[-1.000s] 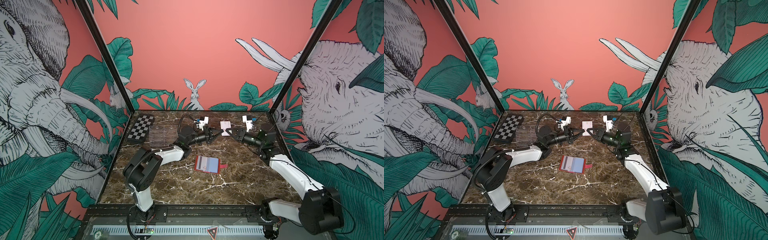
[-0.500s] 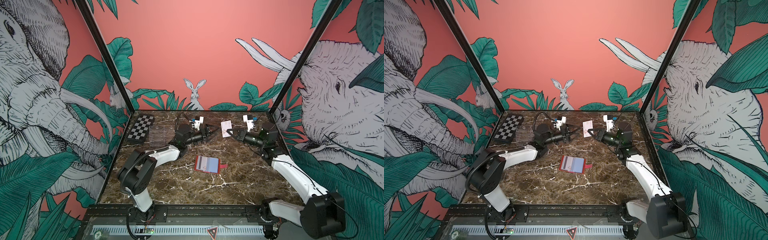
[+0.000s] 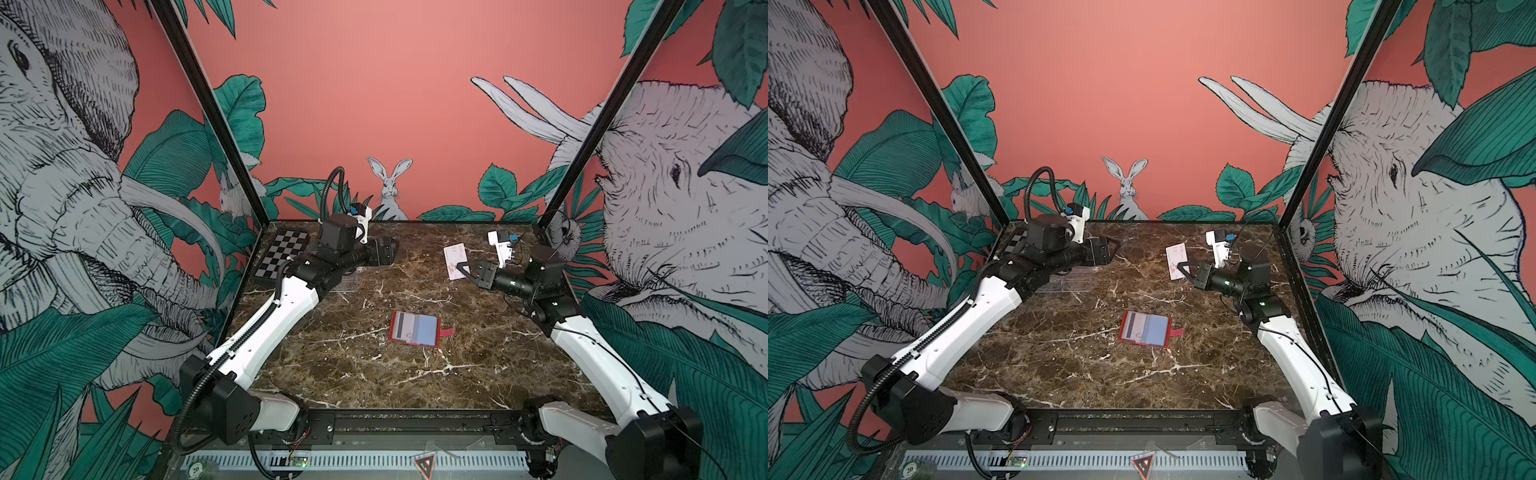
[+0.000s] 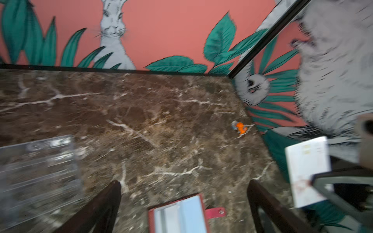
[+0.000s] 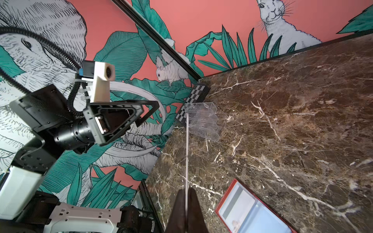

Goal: Take the credit cards out of the card holder
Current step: Pick up the storage box from the top-left of the table.

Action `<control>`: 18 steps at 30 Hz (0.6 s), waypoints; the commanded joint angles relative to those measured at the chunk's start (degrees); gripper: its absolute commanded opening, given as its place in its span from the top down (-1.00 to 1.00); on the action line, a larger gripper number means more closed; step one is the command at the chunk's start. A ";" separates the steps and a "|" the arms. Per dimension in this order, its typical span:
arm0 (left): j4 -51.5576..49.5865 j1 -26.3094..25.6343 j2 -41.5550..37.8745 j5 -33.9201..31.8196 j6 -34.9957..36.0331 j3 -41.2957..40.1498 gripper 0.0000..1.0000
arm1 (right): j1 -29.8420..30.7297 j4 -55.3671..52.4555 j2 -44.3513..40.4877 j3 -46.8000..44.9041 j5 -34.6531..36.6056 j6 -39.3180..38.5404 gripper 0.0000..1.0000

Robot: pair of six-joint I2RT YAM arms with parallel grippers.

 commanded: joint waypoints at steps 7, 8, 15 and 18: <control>-25.49 7.78 11.19 -17.43 13.97 12.41 -0.63 | 0.21 -3.21 0.33 3.58 -0.02 -4.21 1.00; -25.80 8.72 12.04 -17.98 14.38 12.93 -0.60 | 0.21 -3.29 0.60 3.76 0.05 -4.06 1.00; -22.30 17.80 17.15 -13.50 15.53 13.41 -0.42 | 0.18 -4.00 2.37 5.08 0.31 -4.10 1.00; -20.82 20.40 19.85 -10.44 15.43 14.29 -0.35 | 0.18 -4.00 3.08 5.44 0.41 -3.95 1.00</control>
